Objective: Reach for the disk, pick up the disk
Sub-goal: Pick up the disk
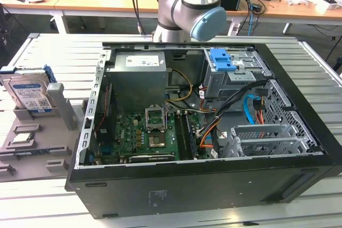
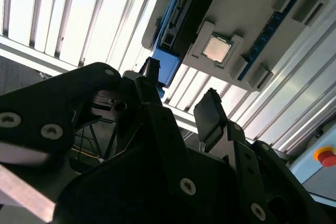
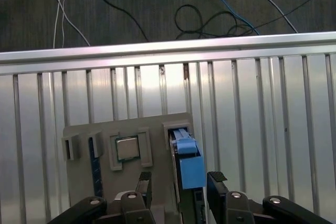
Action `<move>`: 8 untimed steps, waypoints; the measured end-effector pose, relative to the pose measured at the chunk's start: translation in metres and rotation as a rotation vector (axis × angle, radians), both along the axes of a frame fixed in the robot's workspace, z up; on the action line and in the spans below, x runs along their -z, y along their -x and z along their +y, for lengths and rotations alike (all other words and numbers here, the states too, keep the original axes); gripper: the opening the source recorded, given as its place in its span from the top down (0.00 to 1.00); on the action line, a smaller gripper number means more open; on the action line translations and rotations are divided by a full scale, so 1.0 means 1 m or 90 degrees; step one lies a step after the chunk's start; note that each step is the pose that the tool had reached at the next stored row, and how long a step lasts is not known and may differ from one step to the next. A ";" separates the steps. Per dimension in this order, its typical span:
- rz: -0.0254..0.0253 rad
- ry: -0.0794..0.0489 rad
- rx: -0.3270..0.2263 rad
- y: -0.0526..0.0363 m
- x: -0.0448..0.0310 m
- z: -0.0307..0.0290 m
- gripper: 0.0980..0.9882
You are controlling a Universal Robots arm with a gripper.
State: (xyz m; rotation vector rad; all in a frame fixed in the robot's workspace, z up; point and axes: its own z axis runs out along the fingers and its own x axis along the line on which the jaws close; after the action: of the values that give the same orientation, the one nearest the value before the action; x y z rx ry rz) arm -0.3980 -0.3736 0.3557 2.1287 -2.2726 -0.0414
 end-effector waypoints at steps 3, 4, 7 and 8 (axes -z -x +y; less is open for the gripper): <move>0.0000 0.000 0.000 0.0000 0.0011 0.0000 0.50; 0.0001 0.000 0.000 0.0000 0.0015 0.0000 0.50; -0.0001 0.000 0.000 0.0000 0.0027 0.0000 0.50; -0.0001 0.000 0.000 0.0000 0.0031 0.0000 0.50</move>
State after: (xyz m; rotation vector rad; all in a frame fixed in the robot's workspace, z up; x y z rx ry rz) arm -0.3979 -0.3736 0.3527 2.1289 -2.2726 -0.0415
